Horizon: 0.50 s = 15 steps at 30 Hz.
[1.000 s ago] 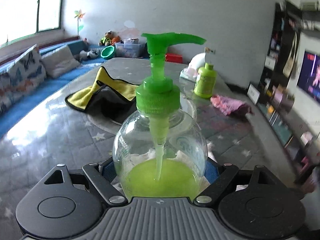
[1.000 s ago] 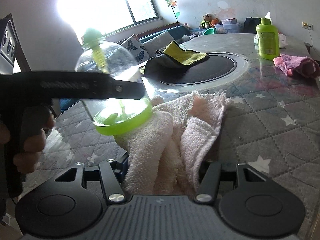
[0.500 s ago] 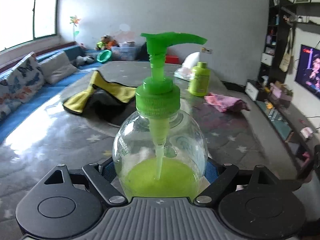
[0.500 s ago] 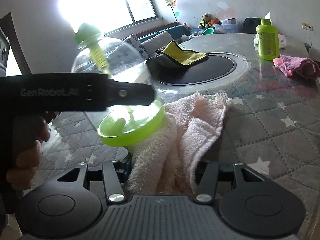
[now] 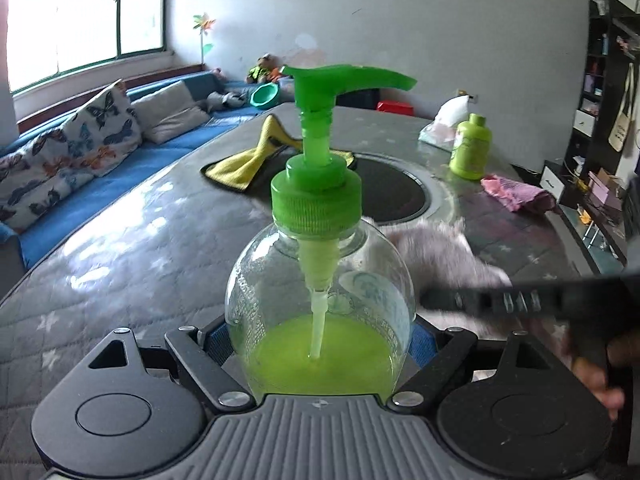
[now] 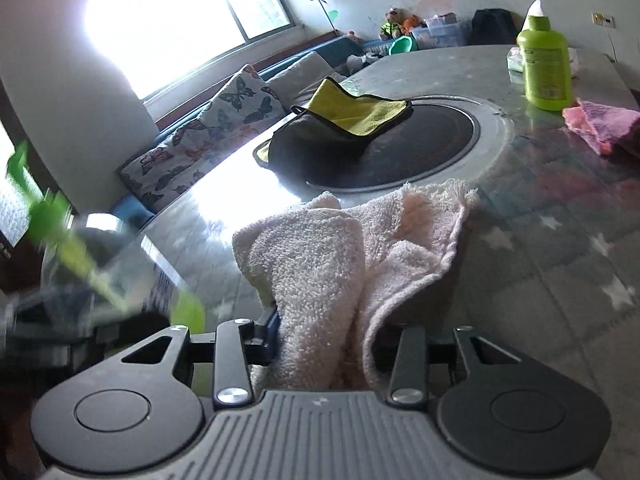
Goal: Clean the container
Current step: 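Lower the soap bottle toward the table with the left tool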
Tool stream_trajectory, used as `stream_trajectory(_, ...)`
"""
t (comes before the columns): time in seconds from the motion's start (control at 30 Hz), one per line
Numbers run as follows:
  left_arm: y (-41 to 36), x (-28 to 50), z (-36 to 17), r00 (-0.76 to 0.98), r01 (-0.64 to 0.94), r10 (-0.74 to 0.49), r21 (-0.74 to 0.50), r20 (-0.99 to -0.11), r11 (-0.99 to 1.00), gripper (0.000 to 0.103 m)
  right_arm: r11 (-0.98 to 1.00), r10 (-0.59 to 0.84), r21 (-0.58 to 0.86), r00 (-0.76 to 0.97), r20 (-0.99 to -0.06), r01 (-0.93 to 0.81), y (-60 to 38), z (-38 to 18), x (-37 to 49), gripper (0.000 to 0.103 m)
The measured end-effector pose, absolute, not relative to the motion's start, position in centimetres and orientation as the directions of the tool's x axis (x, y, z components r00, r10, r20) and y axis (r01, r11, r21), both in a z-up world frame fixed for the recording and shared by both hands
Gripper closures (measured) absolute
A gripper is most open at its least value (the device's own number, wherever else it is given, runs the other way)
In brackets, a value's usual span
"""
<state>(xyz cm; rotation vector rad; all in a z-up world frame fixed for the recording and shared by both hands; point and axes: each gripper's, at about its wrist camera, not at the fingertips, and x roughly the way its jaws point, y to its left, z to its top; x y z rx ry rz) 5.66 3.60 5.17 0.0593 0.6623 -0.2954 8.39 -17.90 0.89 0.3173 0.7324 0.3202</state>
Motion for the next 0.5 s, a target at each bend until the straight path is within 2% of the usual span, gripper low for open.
stream_trajectory(0.13, 3.8, 6.1, 4.7, 0.743, 0.282, -0.250, -0.047, -0.621, 0.958, 0.016, 0.903, 0.387, 0.400, 0.699, -0.601, -0.157, -17.2, 1.3, 10.9, 0.065)
stream_trajectory(0.33, 3.7, 6.2, 3.9, 0.736, 0.287, -0.253, -0.049, -0.628, 0.957, 0.016, 0.925, 0.350, 0.344, 0.717, -0.603, -0.162, -16.7, 1.9, 11.5, 0.058)
stream_trajectory(0.5, 3.7, 6.0, 3.7, 0.742, 0.288, -0.252, -0.044, -0.621, 0.957, 0.016, 0.929, 0.341, 0.328, 0.739, -0.581, -0.171, -17.7, 2.9, 10.0, 0.038)
